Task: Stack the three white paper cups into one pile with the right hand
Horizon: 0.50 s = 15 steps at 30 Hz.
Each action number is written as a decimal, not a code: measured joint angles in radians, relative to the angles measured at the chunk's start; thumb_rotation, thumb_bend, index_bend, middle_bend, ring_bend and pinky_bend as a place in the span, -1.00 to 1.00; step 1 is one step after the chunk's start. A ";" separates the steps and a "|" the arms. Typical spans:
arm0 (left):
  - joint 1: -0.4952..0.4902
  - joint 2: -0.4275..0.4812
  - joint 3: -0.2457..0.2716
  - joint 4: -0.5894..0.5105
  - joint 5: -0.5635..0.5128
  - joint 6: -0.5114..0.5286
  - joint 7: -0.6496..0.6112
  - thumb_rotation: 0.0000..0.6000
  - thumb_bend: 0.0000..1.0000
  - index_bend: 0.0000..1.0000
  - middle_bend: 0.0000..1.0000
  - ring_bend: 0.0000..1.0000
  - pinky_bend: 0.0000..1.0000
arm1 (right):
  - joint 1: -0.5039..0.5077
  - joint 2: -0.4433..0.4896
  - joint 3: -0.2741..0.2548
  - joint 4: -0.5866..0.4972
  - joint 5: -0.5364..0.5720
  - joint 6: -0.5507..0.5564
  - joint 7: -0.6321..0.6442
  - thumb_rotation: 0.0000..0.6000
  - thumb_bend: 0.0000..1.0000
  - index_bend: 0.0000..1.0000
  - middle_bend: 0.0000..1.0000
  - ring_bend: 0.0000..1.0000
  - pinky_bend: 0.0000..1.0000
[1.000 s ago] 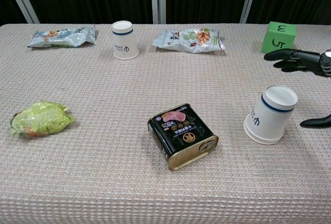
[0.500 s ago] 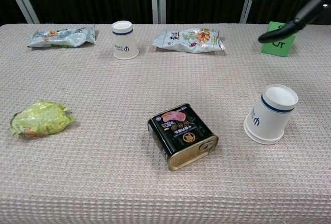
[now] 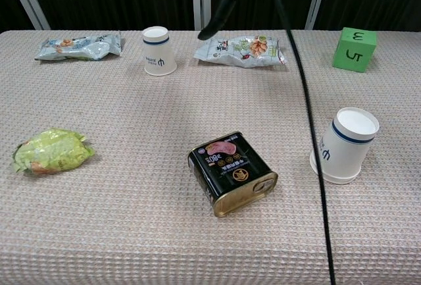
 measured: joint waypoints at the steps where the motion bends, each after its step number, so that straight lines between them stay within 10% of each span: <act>1: 0.002 0.001 0.001 0.000 -0.003 0.000 -0.004 1.00 -0.62 -0.56 -0.70 -0.74 -0.71 | 0.031 -0.028 -0.001 0.042 0.041 -0.008 -0.030 1.00 -0.81 -1.00 -0.77 -1.00 -1.00; 15: 0.048 0.000 0.009 0.028 -0.061 0.010 -0.078 1.00 -0.62 -0.56 -0.70 -0.74 -0.71 | 0.324 -0.409 -0.066 0.644 0.403 -0.155 -0.366 1.00 -0.78 -0.98 -0.75 -1.00 -1.00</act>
